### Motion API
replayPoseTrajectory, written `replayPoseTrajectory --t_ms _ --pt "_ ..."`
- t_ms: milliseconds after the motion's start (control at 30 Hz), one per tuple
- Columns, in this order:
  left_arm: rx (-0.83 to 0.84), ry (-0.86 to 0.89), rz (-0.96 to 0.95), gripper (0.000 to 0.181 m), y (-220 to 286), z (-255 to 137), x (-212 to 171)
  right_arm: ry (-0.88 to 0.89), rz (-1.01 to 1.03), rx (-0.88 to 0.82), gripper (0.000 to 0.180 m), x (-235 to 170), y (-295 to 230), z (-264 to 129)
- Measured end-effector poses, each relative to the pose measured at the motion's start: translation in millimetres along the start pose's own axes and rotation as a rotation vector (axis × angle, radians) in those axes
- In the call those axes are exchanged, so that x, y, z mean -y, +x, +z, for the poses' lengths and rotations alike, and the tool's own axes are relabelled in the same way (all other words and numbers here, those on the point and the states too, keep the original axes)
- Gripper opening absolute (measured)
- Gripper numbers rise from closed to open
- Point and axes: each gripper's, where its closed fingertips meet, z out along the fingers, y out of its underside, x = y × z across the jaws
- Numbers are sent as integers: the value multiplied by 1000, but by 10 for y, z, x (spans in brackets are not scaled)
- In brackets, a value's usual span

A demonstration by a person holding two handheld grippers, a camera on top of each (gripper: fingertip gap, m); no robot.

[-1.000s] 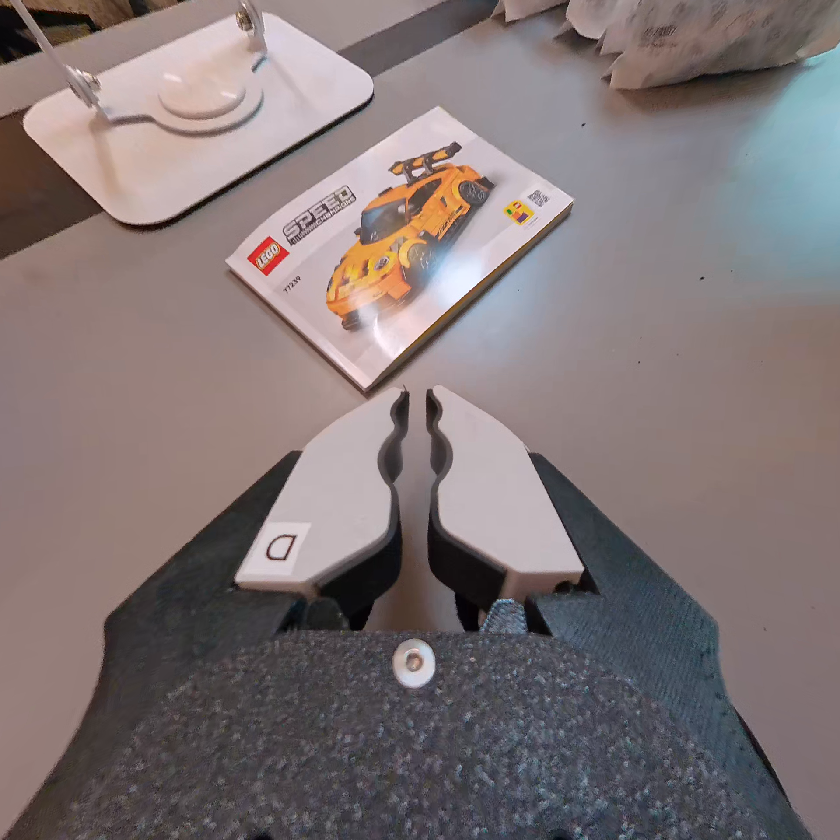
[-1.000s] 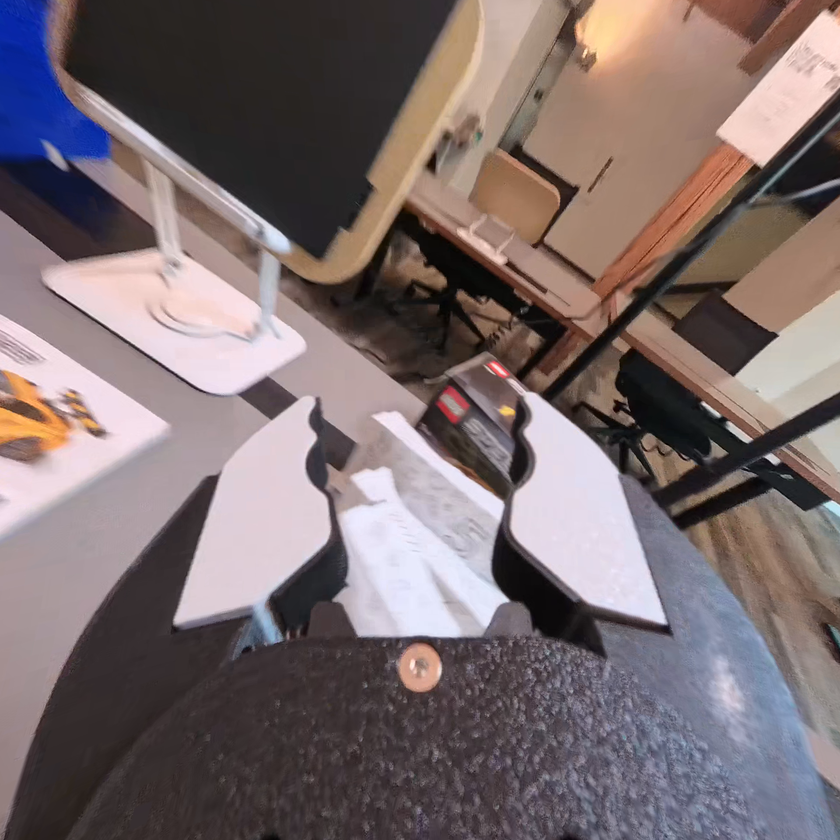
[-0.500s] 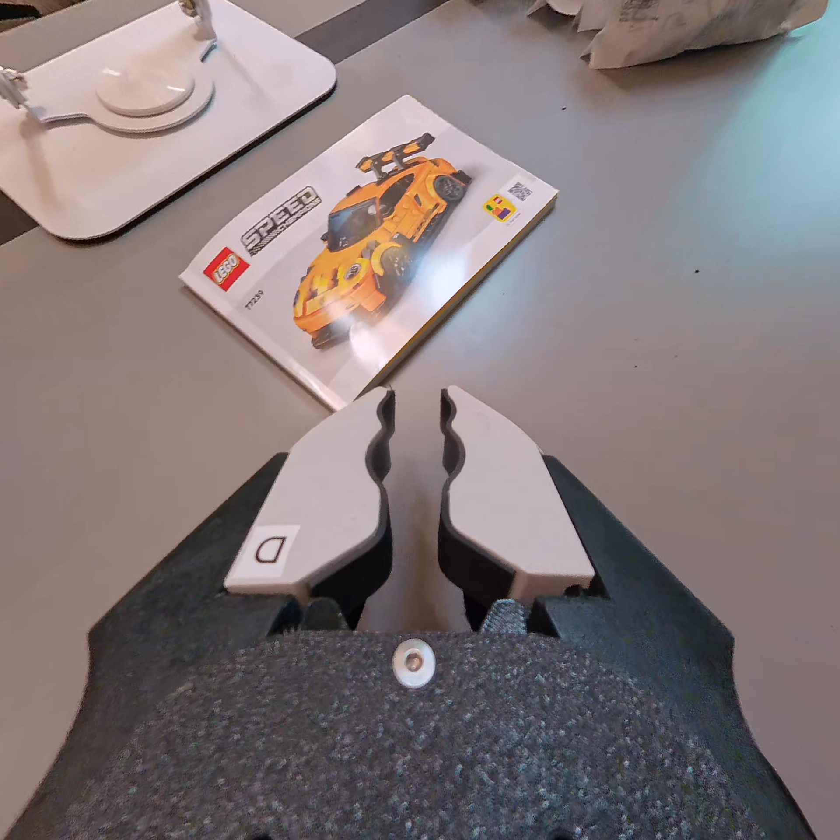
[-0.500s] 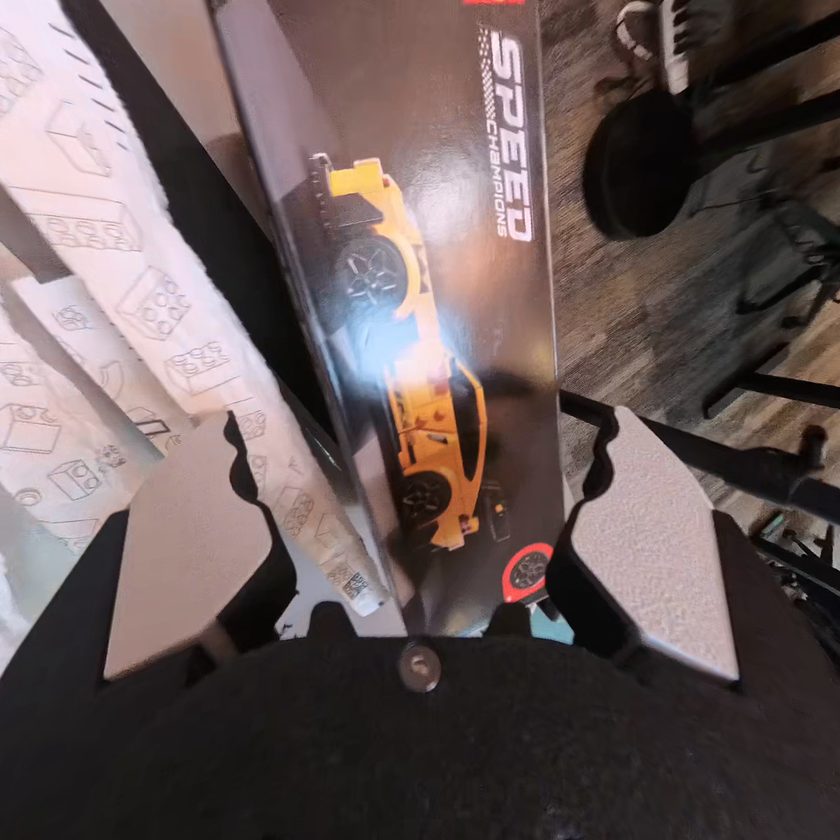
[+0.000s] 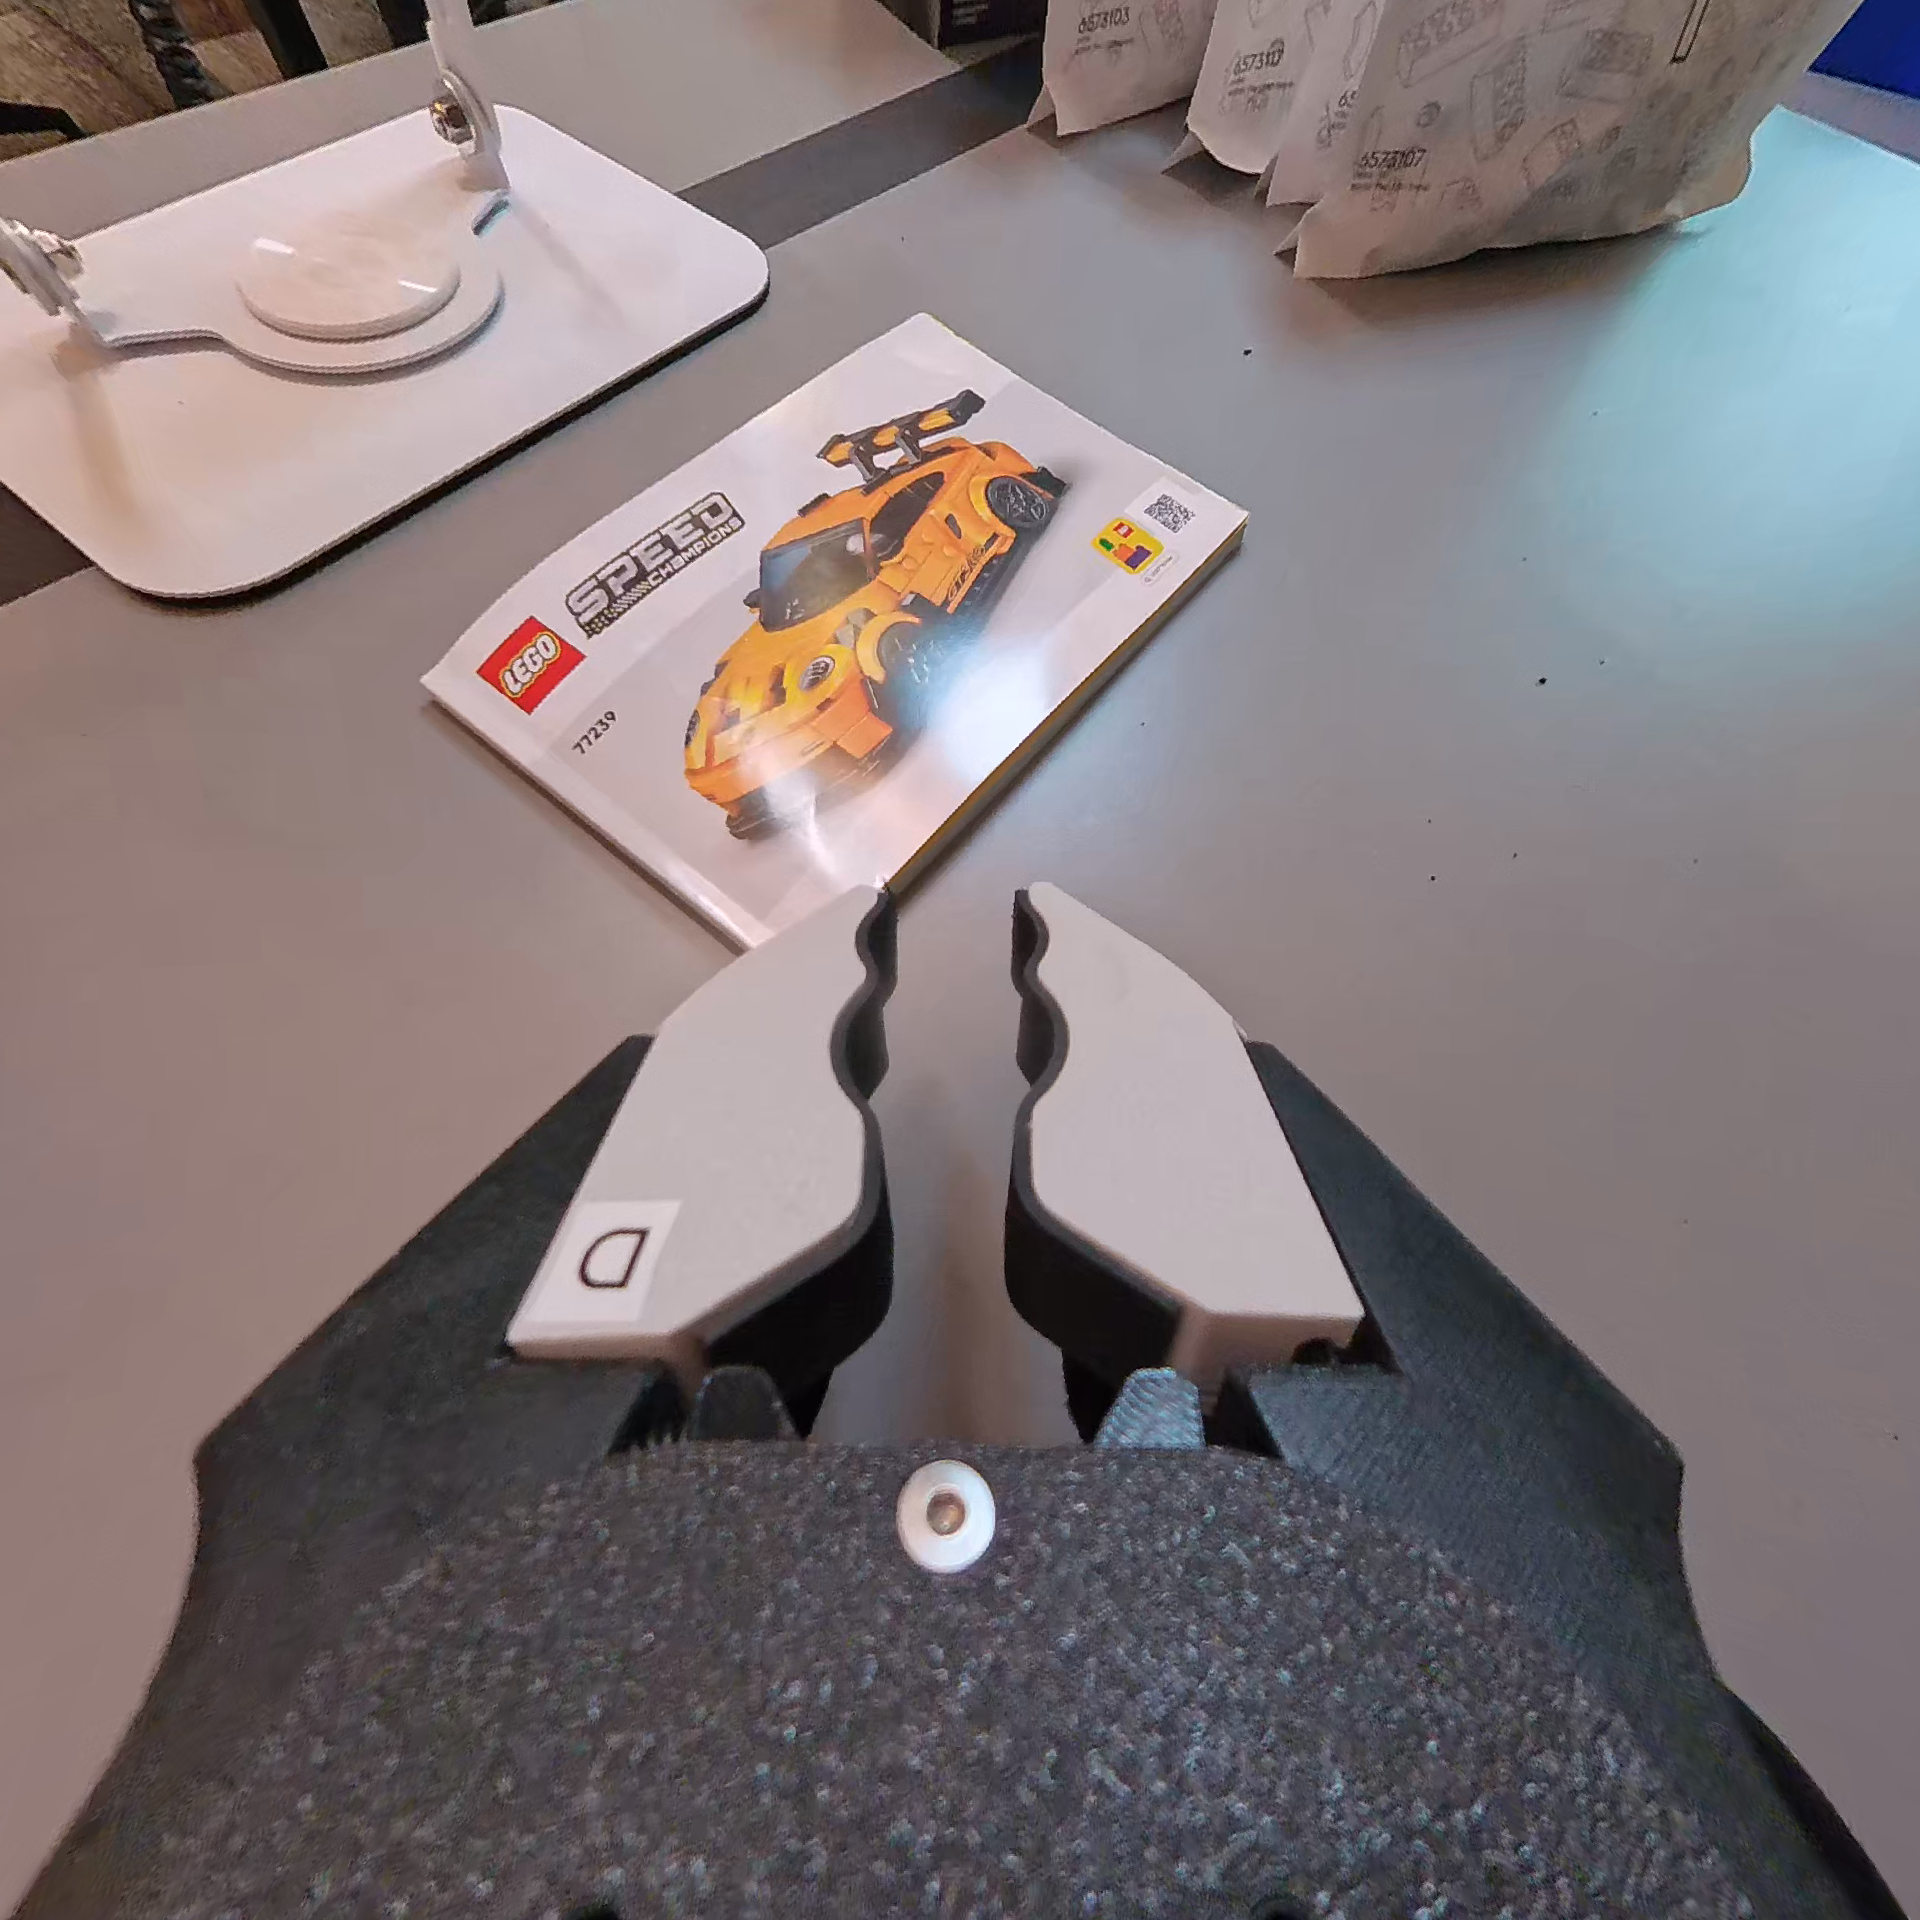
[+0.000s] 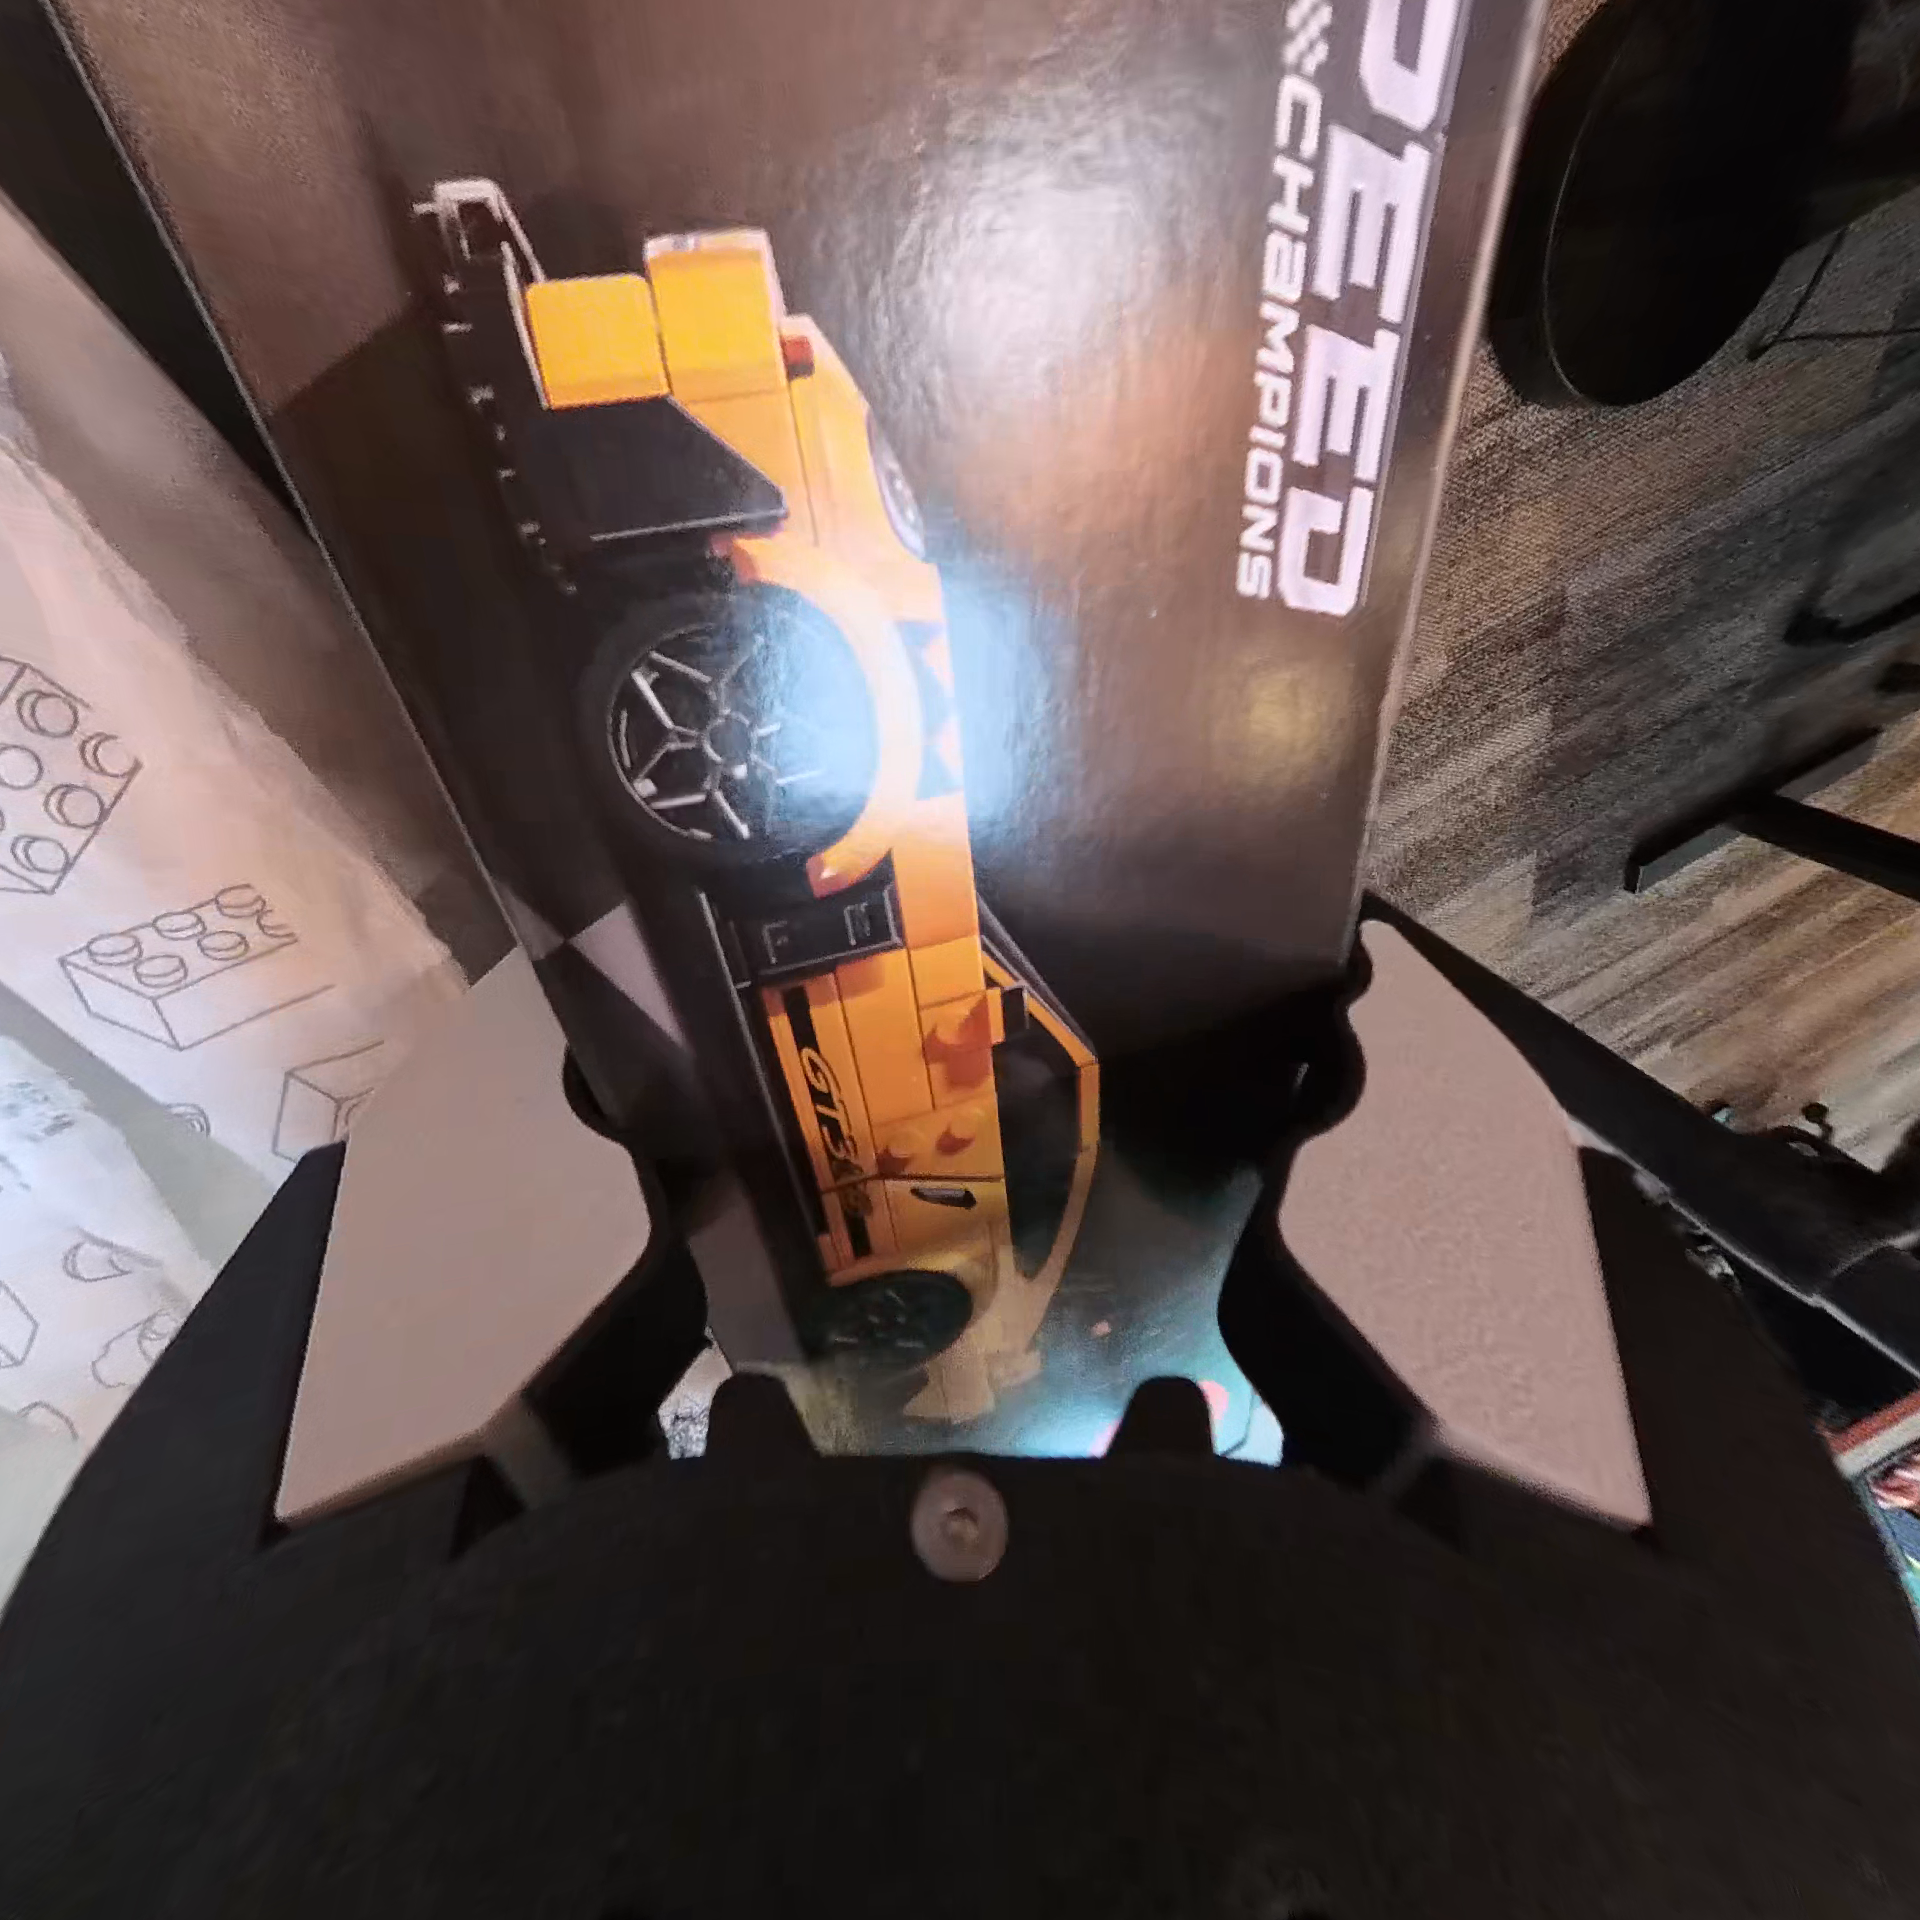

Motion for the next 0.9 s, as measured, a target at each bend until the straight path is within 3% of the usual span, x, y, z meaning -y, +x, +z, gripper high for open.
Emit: replayPoseTrajectory --t_ms 233,533,767,900 --pt "8 31 16 20 32 -60 70 -119 -41 -58 127 -101 -67 -49" --pt "8 55 11 19 23 -99 119 -36 21 -59 125 -49 -77 -262" --pt "12 79 14 19 7 -153 173 108 78 -137 126 -158 -35 -1048" --pt "-15 123 9 19 -8 -237 253 206 42 -211 126 -280 -423 -1788"
